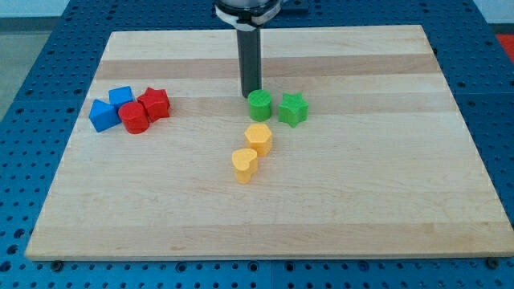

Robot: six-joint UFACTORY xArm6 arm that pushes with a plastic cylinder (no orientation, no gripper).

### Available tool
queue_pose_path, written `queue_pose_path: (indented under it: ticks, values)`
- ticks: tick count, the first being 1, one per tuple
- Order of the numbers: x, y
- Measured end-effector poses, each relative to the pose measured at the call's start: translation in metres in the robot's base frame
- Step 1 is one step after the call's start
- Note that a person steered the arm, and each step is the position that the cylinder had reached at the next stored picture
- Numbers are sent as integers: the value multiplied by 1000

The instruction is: Push the yellow hexagon and yellow heart to the up

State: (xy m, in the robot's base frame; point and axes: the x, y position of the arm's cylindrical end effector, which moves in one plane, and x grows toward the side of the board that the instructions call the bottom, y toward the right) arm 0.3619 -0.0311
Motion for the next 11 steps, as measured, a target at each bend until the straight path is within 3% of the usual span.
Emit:
queue_pose_path:
  ticks: [3,6,7,11]
  values:
    - [48,-32]
    - [163,-37]
    - [185,-31]
    - [148,2]
